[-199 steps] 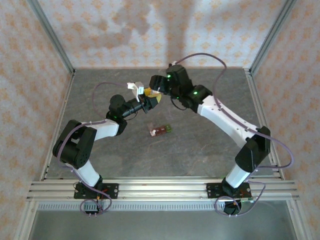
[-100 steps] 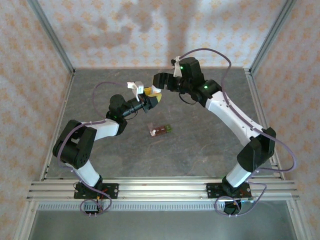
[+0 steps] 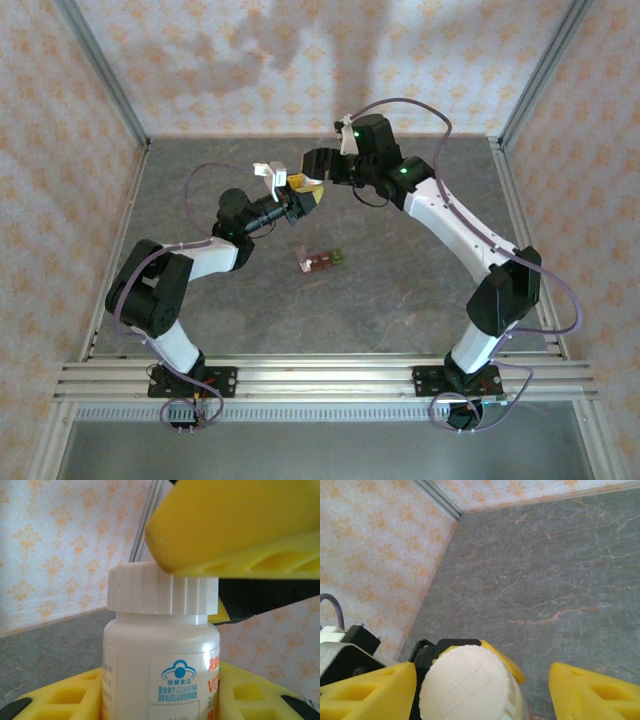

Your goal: Sort the pills into containers

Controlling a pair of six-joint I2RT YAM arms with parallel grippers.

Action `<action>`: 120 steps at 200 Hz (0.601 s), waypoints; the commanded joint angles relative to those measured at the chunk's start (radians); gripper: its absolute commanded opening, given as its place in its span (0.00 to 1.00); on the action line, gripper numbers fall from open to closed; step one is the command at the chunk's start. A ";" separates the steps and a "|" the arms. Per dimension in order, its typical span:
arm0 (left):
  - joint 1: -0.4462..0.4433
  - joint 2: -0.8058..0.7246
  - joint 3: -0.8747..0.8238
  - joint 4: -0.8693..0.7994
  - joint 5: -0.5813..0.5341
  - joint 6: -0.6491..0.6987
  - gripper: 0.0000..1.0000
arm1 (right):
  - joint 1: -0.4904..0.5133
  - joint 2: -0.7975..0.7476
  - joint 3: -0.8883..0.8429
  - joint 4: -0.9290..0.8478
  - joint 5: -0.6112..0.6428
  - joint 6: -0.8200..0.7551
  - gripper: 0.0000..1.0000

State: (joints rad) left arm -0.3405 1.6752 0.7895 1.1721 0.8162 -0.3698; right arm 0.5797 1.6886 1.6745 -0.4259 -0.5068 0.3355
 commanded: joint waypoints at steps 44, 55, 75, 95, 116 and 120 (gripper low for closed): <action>-0.007 -0.025 0.028 0.054 0.031 -0.013 0.00 | 0.006 0.046 0.075 0.003 -0.024 0.002 0.64; -0.006 -0.026 0.030 0.054 0.031 -0.014 0.00 | 0.007 0.049 0.079 0.002 -0.027 0.002 0.62; -0.007 -0.023 0.030 0.054 0.031 -0.017 0.00 | 0.008 0.054 0.080 -0.005 -0.029 0.001 0.58; -0.006 -0.023 0.031 0.054 0.031 -0.018 0.00 | 0.008 0.045 0.072 -0.007 -0.022 0.001 0.51; -0.007 -0.023 0.033 0.054 0.029 -0.018 0.00 | 0.014 0.023 0.042 0.007 0.011 0.018 0.45; -0.006 -0.025 0.033 0.054 0.028 -0.018 0.00 | 0.016 0.018 0.034 0.011 0.024 0.023 0.44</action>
State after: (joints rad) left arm -0.3412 1.6752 0.7902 1.1664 0.8310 -0.3779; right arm 0.5861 1.7435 1.7168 -0.4225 -0.5251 0.3428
